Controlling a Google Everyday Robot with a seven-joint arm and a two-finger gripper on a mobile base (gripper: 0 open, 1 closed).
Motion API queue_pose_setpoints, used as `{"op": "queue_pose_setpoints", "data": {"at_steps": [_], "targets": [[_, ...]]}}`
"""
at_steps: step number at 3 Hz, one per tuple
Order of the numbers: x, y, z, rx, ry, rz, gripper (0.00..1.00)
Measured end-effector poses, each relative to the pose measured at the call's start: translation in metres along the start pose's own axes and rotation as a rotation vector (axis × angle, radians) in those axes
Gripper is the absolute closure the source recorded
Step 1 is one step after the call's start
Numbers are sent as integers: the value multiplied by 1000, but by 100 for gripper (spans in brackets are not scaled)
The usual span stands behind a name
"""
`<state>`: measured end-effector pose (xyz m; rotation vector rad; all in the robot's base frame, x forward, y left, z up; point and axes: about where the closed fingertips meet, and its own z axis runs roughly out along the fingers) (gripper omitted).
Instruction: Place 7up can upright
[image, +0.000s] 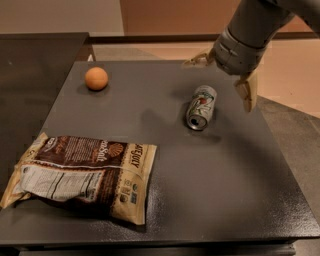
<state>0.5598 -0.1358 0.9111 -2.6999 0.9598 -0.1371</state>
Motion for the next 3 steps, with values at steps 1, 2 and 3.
{"op": "queue_pose_setpoints", "data": {"at_steps": [1, 2, 3], "targets": [[-6, 9, 23, -66, 26, -120, 0], [-16, 15, 39, -127, 32, -191, 0], [-25, 16, 51, -170, 19, -233, 0]]}}
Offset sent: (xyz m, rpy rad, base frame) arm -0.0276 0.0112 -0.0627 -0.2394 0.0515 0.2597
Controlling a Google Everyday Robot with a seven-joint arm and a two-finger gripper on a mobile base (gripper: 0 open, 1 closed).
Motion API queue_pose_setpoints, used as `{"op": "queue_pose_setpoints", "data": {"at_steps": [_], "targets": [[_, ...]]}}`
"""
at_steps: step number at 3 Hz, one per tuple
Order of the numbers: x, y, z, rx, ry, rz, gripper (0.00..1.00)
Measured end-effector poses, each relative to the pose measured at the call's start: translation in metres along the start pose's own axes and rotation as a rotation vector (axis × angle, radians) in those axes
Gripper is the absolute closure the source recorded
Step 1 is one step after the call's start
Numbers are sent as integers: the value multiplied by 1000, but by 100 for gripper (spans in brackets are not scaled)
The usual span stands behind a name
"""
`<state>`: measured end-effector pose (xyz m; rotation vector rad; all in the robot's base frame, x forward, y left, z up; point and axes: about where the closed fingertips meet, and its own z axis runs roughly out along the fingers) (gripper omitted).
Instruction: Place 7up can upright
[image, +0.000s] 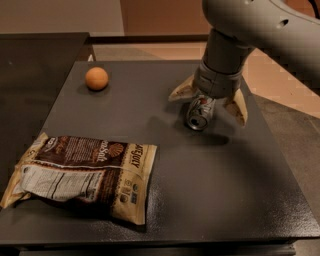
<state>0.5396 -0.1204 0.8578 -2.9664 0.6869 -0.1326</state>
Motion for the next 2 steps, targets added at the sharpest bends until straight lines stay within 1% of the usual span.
{"op": "queue_pose_setpoints", "data": {"at_steps": [1, 2], "targets": [[-4, -3, 6, -25, -20, -11, 0], [-6, -7, 10, -38, -32, -16, 0]]}}
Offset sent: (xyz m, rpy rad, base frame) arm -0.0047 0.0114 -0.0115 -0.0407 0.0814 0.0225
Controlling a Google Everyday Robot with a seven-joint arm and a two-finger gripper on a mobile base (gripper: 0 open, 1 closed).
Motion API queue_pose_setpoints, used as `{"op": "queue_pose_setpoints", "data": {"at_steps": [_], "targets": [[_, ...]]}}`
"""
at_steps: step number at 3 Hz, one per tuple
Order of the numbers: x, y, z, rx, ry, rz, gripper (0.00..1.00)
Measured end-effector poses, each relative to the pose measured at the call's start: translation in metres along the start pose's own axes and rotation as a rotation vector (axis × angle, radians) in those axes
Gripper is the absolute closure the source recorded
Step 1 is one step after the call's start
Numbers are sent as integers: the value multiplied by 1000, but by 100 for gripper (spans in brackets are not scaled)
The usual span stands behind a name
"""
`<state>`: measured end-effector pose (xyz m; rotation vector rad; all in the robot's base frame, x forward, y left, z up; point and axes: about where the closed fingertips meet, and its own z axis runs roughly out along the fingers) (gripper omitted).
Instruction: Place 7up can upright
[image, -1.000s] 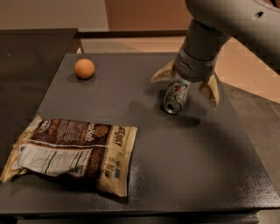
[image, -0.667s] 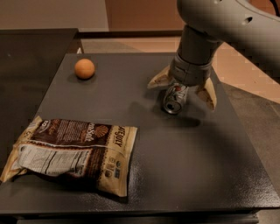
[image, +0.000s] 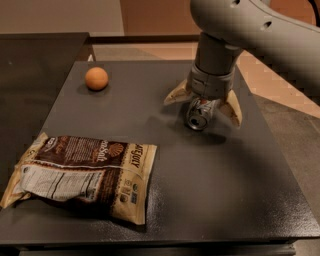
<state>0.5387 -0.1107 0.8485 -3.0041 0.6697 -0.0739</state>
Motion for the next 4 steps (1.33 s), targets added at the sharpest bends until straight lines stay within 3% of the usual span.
{"op": "queue_pose_setpoints", "data": {"at_steps": [1, 3, 4], "targets": [[5, -5, 1, -5, 3, 7, 18], [14, -6, 6, -26, 13, 29, 65], [15, -16, -9, 6, -10, 124, 88]]}}
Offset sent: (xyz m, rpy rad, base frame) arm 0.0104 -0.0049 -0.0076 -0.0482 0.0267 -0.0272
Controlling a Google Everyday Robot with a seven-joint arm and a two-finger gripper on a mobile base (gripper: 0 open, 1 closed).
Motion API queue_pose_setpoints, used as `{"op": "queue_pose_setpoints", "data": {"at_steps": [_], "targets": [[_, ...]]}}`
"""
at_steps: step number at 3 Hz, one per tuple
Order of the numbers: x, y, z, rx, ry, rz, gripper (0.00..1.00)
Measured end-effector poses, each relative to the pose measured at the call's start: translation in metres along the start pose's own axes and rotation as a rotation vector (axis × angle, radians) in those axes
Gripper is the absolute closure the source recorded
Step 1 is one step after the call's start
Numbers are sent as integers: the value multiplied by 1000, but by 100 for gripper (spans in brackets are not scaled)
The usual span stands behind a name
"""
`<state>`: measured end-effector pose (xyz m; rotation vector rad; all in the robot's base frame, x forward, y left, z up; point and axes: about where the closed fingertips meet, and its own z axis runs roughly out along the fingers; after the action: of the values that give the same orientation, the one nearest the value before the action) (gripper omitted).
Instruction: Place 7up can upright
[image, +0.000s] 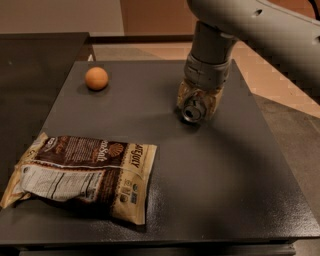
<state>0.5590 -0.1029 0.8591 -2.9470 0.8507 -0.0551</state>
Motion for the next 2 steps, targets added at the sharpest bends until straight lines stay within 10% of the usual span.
{"op": "queue_pose_setpoints", "data": {"at_steps": [2], "targets": [[-7, -43, -56, 144, -195, 350, 100]]}}
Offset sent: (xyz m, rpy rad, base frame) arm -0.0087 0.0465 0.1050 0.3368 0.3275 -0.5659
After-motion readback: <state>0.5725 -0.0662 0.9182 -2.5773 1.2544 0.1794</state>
